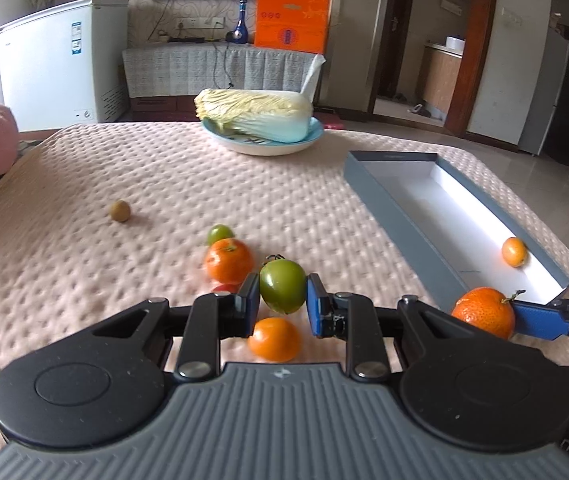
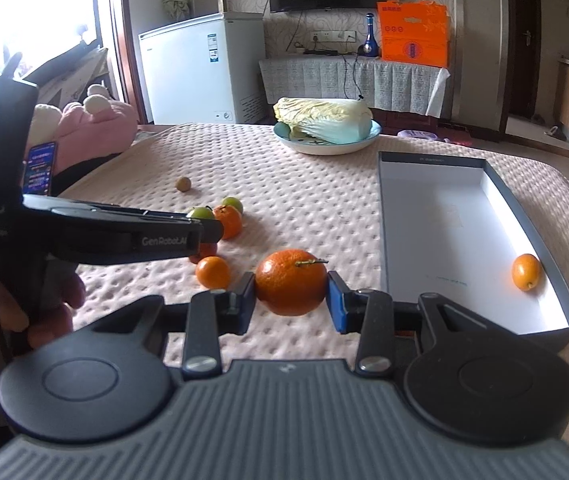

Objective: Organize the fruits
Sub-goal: 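Carry the green tomato over the grey box and open the left tool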

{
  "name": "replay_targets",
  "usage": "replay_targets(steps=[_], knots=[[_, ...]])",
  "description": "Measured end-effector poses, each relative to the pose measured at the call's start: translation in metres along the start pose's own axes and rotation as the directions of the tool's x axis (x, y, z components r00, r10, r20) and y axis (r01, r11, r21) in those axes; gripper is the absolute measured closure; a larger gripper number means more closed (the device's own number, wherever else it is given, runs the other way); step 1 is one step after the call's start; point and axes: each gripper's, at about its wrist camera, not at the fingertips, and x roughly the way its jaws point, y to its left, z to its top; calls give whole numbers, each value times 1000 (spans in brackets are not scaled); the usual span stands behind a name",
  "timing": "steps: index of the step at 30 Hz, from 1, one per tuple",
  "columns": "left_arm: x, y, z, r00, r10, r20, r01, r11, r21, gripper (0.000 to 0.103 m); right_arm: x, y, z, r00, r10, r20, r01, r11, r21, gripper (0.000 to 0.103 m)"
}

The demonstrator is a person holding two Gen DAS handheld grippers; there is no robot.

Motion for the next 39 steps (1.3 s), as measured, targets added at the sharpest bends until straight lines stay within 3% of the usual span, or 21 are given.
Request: replay_targets(steps=[22,39], knots=[[10,-35,10,997,-76,14,75,996,54,74,-19,-31,-3,998,-50,24,48,997,59,63],[37,-58,24,995,-93,35,89,991,97,74,-33,-49,-7,994,-100,33,96,991,98,63]])
